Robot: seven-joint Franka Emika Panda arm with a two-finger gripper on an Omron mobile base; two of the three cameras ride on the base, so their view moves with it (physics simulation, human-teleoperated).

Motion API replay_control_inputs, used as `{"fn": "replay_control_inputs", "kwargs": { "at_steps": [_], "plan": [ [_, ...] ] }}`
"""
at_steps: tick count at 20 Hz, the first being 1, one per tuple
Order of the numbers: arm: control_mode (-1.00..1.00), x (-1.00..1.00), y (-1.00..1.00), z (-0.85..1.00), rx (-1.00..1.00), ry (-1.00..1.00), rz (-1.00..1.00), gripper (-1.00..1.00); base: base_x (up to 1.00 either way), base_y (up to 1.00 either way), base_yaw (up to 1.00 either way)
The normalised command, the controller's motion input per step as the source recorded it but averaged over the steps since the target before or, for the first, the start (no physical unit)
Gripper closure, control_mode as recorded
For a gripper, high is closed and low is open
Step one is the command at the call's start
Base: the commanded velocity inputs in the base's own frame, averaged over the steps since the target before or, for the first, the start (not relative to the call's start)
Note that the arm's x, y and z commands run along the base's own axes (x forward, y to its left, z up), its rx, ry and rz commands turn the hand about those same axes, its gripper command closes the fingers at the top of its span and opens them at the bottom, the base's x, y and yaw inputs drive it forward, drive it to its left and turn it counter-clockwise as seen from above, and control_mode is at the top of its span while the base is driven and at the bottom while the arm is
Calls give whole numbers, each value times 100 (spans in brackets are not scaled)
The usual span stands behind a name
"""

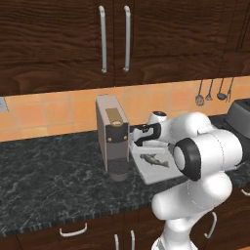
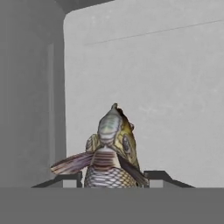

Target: Place one bell pepper and one fish in each tupperware on the nearby counter, to pack two identical lunches.

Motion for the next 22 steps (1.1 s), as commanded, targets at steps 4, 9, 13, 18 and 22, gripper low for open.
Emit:
{"fn": "replay_control_inputs", "kwargs": {
  "at_steps": [4,9,13,18,22],
  "plan": [
    [-100,0,-2,24,-6,0,0,-100,0,0,0],
    [-100,-23,-15,81,-3,-3,0,-100,0,0,0],
    [-100,-97,-36,68,0,0,0,-100,0,0,0],
    [-100,-100,-28,47,0,0,0,-100,0,0,0],
    [-100,-100,1,45,0,0,0,-100,0,0,0]
  ]
}}
